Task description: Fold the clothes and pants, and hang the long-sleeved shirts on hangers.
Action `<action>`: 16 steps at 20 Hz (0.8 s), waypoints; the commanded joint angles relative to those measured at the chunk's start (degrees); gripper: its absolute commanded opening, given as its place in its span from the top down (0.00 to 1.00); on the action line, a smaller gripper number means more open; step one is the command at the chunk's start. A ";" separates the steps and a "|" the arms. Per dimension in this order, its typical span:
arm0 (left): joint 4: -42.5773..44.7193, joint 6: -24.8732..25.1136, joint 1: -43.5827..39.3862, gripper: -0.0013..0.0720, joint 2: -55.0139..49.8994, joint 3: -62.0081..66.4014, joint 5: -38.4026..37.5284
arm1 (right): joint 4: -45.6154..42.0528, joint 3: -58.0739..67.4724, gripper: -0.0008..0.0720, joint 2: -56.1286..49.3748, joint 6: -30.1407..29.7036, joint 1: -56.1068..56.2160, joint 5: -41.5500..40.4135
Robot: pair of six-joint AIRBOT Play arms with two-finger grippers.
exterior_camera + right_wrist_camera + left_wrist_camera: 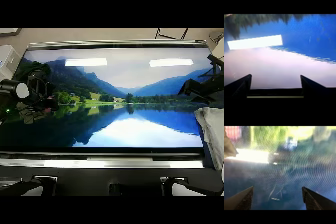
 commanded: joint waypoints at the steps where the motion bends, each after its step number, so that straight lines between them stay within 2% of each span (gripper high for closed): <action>1: 0.02 0.02 0.04 0.02 0.04 -0.04 0.00 | 0.02 -0.02 0.03 -0.04 0.00 0.04 0.00; 13: 0.02 0.02 0.04 0.02 0.04 -0.04 0.00 | 0.02 -0.02 0.03 -0.04 0.00 0.04 0.00; 16: -0.66 -0.61 0.02 0.02 -0.02 -0.04 2.97 | 0.02 -0.02 0.03 -0.04 0.00 0.04 -1.79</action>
